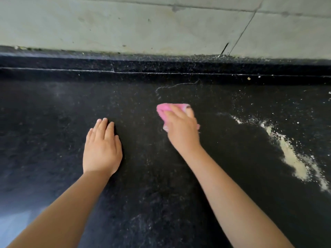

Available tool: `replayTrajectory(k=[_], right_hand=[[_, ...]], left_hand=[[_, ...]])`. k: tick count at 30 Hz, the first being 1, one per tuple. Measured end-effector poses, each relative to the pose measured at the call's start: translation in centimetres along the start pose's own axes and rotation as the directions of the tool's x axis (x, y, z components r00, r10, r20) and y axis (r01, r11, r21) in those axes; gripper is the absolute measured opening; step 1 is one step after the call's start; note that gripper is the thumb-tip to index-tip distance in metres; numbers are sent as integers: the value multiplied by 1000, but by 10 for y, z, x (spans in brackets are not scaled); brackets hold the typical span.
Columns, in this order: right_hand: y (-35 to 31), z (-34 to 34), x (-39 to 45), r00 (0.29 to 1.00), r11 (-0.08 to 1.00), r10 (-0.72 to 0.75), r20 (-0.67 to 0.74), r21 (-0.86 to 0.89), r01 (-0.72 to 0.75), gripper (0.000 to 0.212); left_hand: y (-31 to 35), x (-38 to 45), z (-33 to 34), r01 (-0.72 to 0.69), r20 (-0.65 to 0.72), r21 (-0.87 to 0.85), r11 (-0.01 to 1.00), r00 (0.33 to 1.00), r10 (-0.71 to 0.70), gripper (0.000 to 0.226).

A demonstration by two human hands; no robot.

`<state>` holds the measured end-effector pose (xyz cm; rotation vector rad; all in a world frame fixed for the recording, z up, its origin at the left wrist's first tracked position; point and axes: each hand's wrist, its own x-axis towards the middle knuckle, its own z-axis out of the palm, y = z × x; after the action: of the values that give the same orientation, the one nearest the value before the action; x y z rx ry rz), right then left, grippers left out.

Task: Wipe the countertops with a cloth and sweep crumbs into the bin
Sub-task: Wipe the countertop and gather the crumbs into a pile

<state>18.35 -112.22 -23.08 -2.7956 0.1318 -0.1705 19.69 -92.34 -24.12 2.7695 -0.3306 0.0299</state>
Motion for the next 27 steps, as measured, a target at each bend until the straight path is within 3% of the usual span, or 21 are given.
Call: replayTrajectory(k=[2,4,7,9,11,16,20,24,27], right_hand=[[46,-12,-8,985,991,92,-147,-80,-105,47],[88,-29,-24,952,953,231,-201,-152,-264,45],[119,-55,-43,865,894,392,-313,-91,-438,40],[103,-56,-44,850,914,361,-383,-38,-405,37],[74,-45,-37,889,966,224,-400,-32,-258,32],[17,-14,-21,973,999,-15,-230,-51,4,21],[73,-24,-30,976,990,59,-207,-116,-84,35],[116,-53,-25,930,974,212,-301,-14,-227,40],[91,-57,8,925,995,86,-371,-12,-97,37]], left_hand=[[1,0,0,-7,9,16,1000,1000,6,45],[0,0,-1,-10,19,27,1000,1000,10,44],[0,0,-2,-18,37,39,999,999,16,43],[0,0,-2,-27,43,61,998,999,24,41],[2,1,-4,-38,49,108,993,998,33,36],[10,9,-8,10,57,124,992,998,-17,35],[31,27,-4,-10,49,83,996,999,6,37],[64,57,-1,-30,79,-2,1000,996,30,48],[76,77,10,-42,139,17,999,990,40,50]])
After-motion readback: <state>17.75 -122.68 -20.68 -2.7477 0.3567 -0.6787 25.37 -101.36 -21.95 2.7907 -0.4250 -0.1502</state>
